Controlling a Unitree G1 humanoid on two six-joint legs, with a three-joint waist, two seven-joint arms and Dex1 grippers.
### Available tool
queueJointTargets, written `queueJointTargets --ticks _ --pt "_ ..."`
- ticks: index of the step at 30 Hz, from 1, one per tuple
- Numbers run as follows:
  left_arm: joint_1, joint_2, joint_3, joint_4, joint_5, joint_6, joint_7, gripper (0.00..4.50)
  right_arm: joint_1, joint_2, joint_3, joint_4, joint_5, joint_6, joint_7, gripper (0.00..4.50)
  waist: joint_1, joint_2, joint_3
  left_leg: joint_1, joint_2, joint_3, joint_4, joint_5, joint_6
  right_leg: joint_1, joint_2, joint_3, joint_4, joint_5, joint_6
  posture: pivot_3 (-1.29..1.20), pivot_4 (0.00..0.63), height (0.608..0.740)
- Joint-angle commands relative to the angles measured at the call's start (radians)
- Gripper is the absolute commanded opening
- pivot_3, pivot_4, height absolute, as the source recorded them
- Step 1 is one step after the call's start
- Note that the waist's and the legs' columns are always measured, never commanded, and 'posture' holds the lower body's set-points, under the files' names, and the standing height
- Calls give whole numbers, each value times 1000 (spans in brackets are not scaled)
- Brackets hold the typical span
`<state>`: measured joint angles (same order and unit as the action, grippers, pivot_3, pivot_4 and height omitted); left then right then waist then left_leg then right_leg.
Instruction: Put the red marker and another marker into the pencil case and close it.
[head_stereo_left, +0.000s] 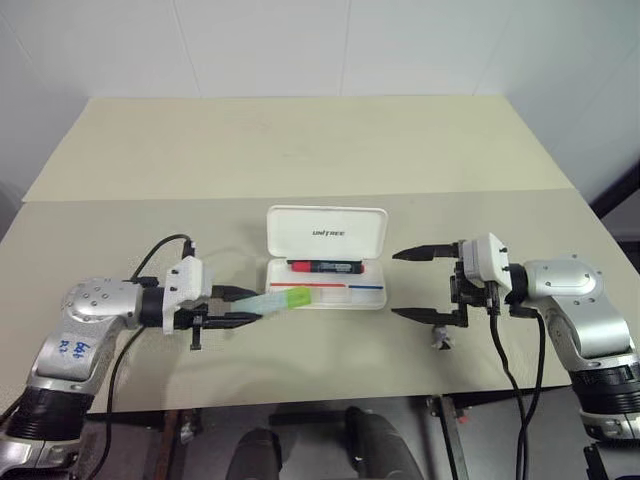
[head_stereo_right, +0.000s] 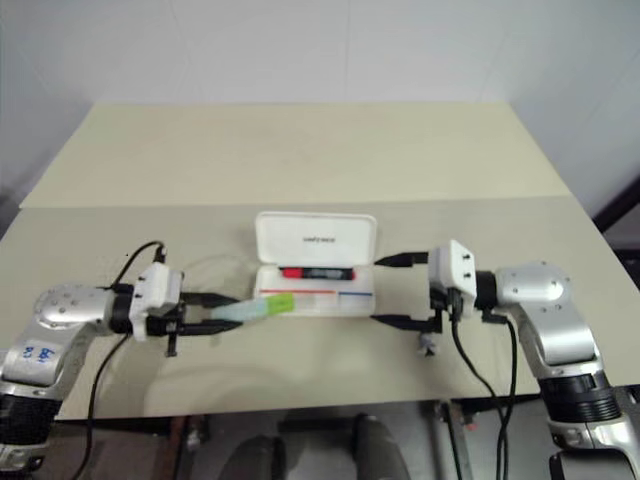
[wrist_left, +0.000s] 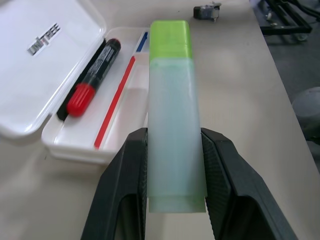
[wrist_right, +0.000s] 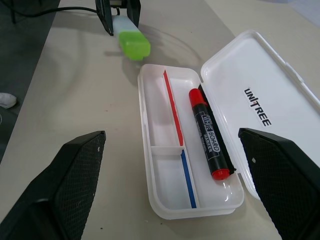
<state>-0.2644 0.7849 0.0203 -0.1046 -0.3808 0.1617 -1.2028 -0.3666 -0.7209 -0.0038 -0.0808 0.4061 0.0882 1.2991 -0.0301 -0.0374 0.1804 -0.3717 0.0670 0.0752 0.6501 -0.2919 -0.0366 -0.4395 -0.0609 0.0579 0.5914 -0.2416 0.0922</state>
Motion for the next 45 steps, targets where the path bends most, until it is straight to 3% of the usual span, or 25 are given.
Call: queueJointTargets --ticks 1,9,13,26,27,35,45 --pt "-109 -48 -67 48 61 -32 17 1109 39 -2 -21 -75 19 -1 -28 4500 6 -1 0 0 0 0 0 0 0 0 0 0 0 0 0 0 150 740" --pt "-262 -121 -165 198 156 -119 -5 1109 112 -17 -49 -146 32 17 -79 4500 -1 -1 1 -1 -1 -1 2 0 0 1 0 0 -1 1 3 0 150 740" --pt "-338 -167 -214 306 195 -187 -36 1109 165 -25 -72 -199 42 33 -114 4500 6 -2 1 -1 -1 -4 1 0 0 1 2 0 -1 6 12 0 150 740" --pt "-415 -225 -236 486 245 -263 -67 1109 230 -29 -105 -275 49 63 -182 4500 3 -2 1 -2 -1 -6 3 0 0 3 2 1 -3 6 11 0 150 740" --pt "-420 -230 -235 493 248 -256 -62 1857 230 -27 -104 -279 49 66 -187 4500 3 -2 1 -2 -1 -6 3 0 0 3 2 1 -3 6 11 0 150 740" --pt "-430 -252 -215 478 234 -241 -51 4485 224 -22 -95 -280 48 71 -199 4500 3 -2 1 -2 -1 -6 3 0 0 3 2 1 -3 6 12 0 150 740" --pt "-341 -213 -158 260 118 -140 -97 4485 212 1 -75 -260 59 95 -211 4500 2 -2 1 -2 -1 -7 3 0 0 3 3 1 -2 6 12 0 150 740"
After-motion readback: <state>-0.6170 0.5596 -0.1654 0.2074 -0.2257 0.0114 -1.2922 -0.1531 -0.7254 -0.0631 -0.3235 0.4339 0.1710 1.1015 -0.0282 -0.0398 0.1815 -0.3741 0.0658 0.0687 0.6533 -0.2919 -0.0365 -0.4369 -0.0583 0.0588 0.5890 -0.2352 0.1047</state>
